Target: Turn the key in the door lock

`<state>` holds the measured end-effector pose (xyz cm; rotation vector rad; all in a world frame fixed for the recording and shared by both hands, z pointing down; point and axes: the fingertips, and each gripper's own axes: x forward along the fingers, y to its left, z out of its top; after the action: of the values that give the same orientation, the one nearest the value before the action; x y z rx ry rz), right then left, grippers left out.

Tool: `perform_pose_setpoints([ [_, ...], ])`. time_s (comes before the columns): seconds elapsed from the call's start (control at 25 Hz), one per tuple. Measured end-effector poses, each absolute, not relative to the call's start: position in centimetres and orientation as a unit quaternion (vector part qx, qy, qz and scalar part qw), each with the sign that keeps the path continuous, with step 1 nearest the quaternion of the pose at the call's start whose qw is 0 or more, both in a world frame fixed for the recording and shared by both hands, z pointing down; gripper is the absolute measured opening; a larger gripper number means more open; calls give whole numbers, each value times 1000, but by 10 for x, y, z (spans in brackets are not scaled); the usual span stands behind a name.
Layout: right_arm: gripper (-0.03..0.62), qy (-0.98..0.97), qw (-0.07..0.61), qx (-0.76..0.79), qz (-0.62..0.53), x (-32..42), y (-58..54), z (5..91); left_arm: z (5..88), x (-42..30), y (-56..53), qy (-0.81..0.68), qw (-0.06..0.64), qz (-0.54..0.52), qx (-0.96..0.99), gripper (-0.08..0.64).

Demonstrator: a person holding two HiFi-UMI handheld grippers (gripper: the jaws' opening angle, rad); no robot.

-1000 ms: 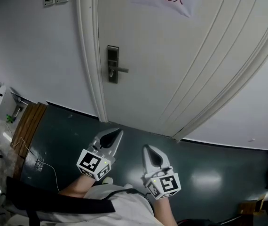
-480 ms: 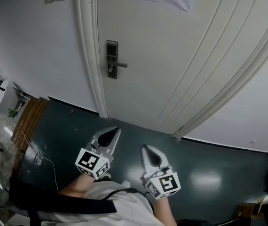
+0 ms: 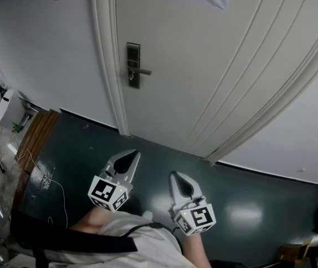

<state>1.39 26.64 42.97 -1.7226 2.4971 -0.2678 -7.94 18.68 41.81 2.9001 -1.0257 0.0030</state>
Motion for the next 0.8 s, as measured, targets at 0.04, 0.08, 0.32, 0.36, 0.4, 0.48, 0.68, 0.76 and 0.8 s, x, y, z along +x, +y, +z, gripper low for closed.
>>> perform_pose_setpoints([
  [0.04,9,820,49,-564,-89,15,266,430,419,-80,187,-335,32,3,942,3],
  [0.08,9,820,50,-563,-89,15,265,430,419,-80,186,-336,31,5,941,3],
  [0.32,9,817,55,-566,-97,25,258,437,419,-77,172,-348,28,5,937,3],
  [0.36,9,816,55,-567,-99,27,255,439,420,-76,168,-350,27,5,936,3],
  [0.4,9,816,55,-567,-101,27,252,441,422,-75,164,-351,27,5,936,3],
  [0.48,9,816,51,-567,-102,28,244,444,426,-75,155,-353,31,7,935,3],
  [0.68,9,817,44,-565,-103,34,211,443,433,-69,120,-357,39,13,933,3],
  [0.76,9,818,41,-565,-101,38,192,440,431,-63,102,-357,37,13,933,3],
  [0.8,9,818,39,-566,-99,40,183,438,429,-60,94,-356,35,12,934,3],
])
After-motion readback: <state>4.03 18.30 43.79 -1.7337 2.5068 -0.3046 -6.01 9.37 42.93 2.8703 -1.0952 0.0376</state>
